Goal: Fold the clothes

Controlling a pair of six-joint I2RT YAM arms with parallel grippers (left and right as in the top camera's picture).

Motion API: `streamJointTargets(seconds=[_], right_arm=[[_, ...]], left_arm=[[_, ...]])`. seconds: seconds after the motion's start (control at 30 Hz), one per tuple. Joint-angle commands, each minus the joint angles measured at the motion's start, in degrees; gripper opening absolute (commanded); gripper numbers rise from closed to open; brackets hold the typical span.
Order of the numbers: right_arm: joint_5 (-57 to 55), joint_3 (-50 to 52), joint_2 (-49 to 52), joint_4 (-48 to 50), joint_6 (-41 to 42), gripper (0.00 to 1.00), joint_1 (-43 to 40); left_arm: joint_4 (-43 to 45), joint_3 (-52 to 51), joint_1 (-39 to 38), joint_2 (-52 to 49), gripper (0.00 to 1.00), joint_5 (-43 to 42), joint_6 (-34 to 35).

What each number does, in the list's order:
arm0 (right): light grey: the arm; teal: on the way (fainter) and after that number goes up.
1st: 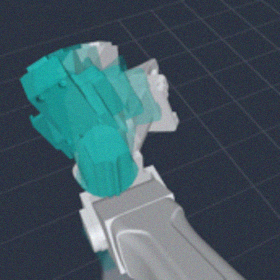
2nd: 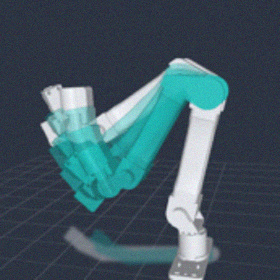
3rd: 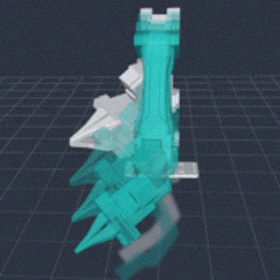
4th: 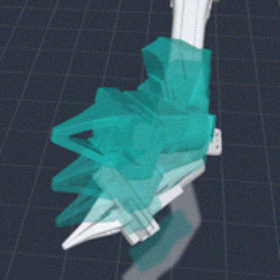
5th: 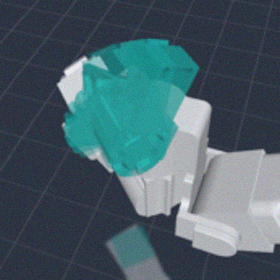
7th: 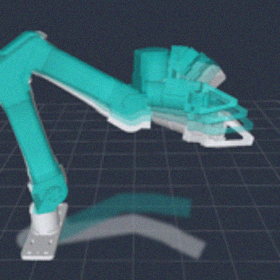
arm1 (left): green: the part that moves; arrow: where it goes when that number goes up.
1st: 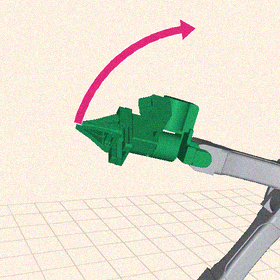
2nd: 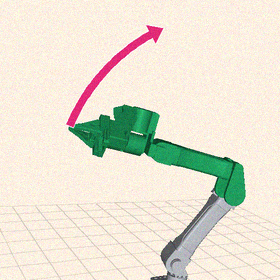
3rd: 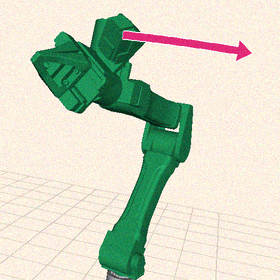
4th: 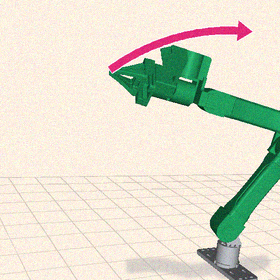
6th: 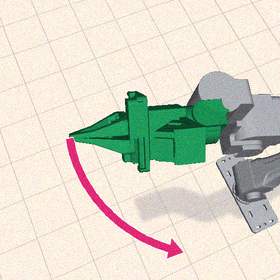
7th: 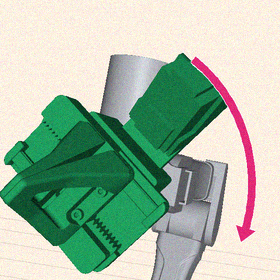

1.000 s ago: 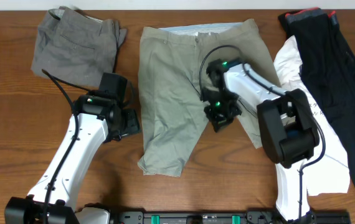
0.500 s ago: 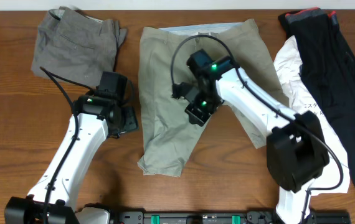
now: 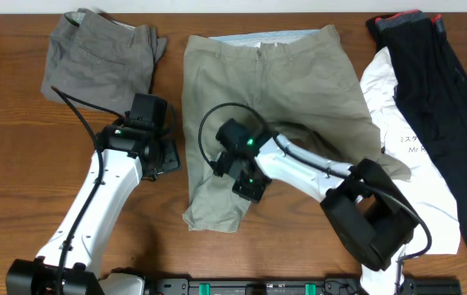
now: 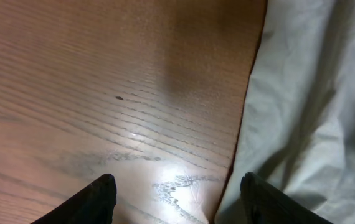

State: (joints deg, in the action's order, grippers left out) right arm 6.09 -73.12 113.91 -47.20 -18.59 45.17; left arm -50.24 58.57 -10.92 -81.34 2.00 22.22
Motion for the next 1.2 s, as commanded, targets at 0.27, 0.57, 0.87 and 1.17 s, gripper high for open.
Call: streamJointTargets(seconds=[0.27, 0.57, 0.87, 1.17], right_arm=[[-6.3, 6.3, 0.8, 7.1, 6.0, 0.01, -1.1], [-6.3, 6.4, 0.8, 3.1, 14.4, 0.01, -11.0], [-1.3, 6.4, 0.8, -2.5, 16.9, 0.01, -20.4], [8.8, 1.5, -3.3, -6.6, 16.8, 0.01, -21.2]], left_arm=[[0.4, -0.2, 0.2, -0.3, 0.66, 1.7, -0.8], [0.5, -0.2, 0.2, -0.3, 0.66, 1.7, -0.8], [-0.2, -0.2, 0.2, -0.3, 0.66, 1.7, -0.7], [0.3, -0.2, 0.2, -0.3, 0.66, 1.7, -2.0]])
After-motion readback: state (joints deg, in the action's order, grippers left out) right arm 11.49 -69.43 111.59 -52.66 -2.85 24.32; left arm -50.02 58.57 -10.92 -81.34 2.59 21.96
